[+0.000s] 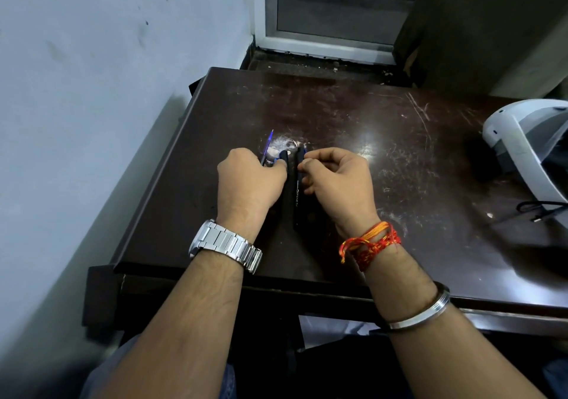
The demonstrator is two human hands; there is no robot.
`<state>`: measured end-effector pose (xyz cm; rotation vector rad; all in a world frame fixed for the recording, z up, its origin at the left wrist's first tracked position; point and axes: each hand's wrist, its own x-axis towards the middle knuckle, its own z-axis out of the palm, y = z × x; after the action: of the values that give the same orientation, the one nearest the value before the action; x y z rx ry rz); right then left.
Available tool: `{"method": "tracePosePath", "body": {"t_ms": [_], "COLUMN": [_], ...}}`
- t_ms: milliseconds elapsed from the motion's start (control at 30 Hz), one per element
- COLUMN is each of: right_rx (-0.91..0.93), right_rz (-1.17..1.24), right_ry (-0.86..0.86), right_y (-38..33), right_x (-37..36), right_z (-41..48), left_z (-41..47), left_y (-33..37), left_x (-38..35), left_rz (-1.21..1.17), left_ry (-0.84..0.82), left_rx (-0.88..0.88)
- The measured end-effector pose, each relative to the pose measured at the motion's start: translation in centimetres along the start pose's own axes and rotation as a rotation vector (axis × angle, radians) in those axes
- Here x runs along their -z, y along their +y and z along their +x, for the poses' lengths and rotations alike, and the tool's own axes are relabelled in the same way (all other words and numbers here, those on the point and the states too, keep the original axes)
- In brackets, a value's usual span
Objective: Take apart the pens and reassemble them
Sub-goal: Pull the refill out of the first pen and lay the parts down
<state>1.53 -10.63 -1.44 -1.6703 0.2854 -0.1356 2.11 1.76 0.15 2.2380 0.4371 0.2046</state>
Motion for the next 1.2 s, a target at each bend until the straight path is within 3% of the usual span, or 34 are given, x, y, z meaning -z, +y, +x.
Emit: {"method": "tracePosePath", "body": {"t_ms": [300, 433, 600, 733, 867, 1033, 1200], "right_rx": [-0.104, -0.106, -0.002, 0.037, 0.023, 0.021, 0.039], "right_rz": [0.213, 0.293, 0.343, 0.251, 0.086, 0.009, -0.125], "right_ry": [-0.166, -0.117, 0.091, 0.107, 0.115, 0.124, 0.022], "right_y": [-0.8, -1.1, -1.4, -0.9, -0.4, -0.1, 0.4], "right_x": [-0.4, -0.4, 0.2, 0.5, 0.3, 0.4, -0.1], "right_z": [-0.5, -0.5, 0.6, 0.9, 1.1, 1.3, 1.0], "left_z": [-1.8, -2.1, -1.7, -1.3, -1.6, -1.9, -1.9], "left_y": [0.9, 1.1, 0.5, 0.5, 1.0, 0.7, 0.8], "left_x": [0.2, 0.1, 0.9, 1.7, 1.6, 1.5, 1.5], "left_rz": [-0.031, -0.022, 0.021, -0.04, -0.121, -0.08, -0.058], "left_ry": [-0.163, -0.206, -0.243, -0.03, 0.034, -0.08, -0.17], "left_rx": [-0.134, -0.131, 0.043, 0.046, -0.014, -0.048, -0.133]}}
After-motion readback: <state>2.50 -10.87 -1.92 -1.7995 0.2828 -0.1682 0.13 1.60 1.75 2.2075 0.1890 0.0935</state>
